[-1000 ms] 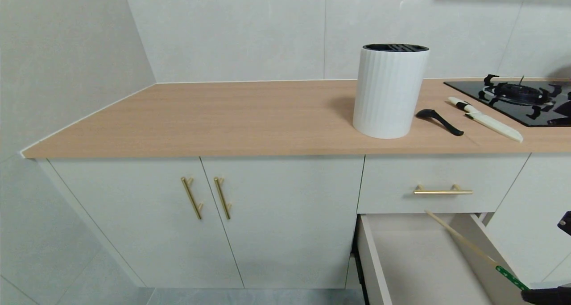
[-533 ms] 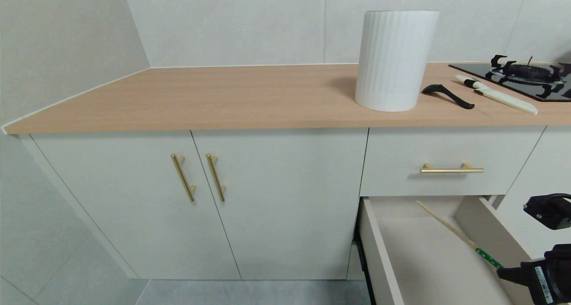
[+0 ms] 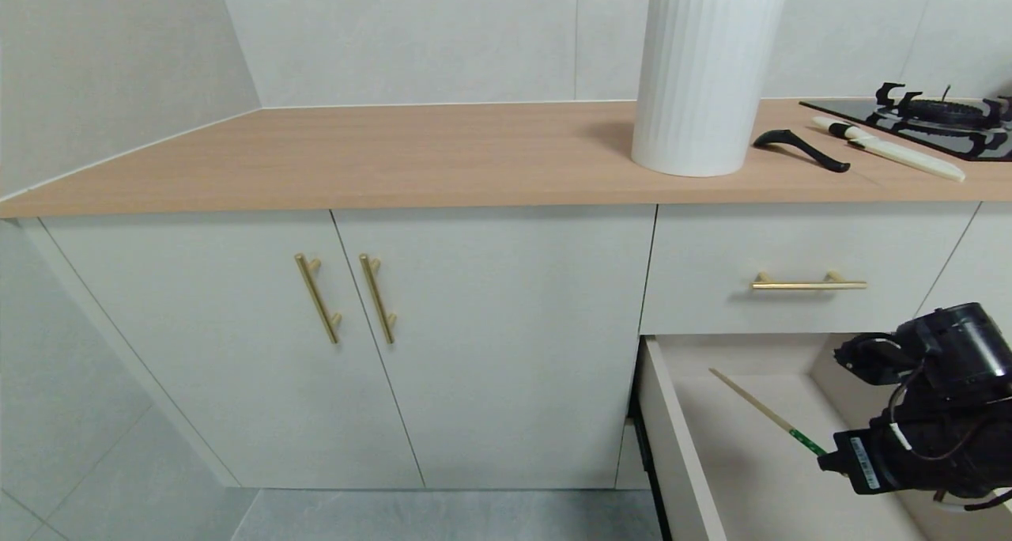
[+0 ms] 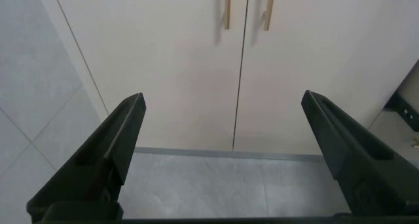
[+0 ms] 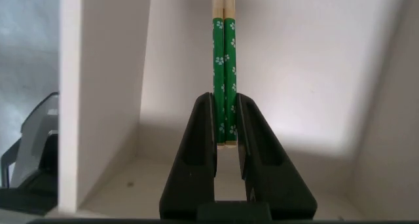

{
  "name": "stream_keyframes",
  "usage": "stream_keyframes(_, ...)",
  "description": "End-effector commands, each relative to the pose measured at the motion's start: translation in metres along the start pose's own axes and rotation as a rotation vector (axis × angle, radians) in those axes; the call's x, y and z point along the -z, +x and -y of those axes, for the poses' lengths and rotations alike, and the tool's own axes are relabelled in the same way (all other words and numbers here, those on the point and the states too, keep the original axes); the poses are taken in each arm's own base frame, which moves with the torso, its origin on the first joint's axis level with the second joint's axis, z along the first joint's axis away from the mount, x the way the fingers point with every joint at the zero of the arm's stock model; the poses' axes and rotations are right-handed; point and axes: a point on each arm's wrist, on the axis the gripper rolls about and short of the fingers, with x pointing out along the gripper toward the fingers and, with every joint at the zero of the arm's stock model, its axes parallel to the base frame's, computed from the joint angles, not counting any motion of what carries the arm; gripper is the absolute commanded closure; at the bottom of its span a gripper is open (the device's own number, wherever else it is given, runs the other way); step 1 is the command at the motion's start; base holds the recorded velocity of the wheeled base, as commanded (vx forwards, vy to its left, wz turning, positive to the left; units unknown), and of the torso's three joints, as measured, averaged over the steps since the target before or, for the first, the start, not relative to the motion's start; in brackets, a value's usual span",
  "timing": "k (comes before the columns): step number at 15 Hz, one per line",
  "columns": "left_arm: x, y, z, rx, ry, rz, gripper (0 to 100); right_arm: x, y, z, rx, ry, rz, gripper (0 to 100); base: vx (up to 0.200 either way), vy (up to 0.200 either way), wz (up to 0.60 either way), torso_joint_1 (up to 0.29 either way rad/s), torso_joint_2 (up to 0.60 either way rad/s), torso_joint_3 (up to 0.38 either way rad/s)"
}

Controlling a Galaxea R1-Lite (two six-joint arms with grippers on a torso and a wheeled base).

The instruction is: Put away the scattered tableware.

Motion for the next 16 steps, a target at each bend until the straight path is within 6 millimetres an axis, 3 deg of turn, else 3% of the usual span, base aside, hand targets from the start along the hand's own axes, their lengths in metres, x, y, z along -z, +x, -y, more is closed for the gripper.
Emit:
stream_keyframes(1, 0.0, 0.0, 0.0, -0.001, 0.0, 0.002, 0, 0.002, 0.024, 0.0, 0.003, 0.001, -0.09, 100, 0.0, 0.0, 0.0, 0.0, 0.0, 0.0)
stream_keyframes(6, 0.0, 0.0, 0.0, -0.001, 0.0, -0.001, 0, 0.009, 0.078, -0.025, 0.019, 0.008, -0.17, 100, 0.0, 0.0, 0.0, 0.0, 0.0, 0.0)
stream_keyframes(9, 0.0, 0.0, 0.0, -0.001, 0.0, 0.0, 0, 0.017, 0.119, -0.026, 0.113, 0.031, -0.166, 100, 0.0, 0.0, 0.0, 0.0, 0.0, 0.0)
stream_keyframes(16, 0.0, 0.0, 0.0, 0.001, 0.0, 0.002, 0, 0.041, 0.167, -0.023, 0.163, 0.038, -0.168, 100, 0.0, 0.0, 0.0, 0.0, 0.0, 0.0)
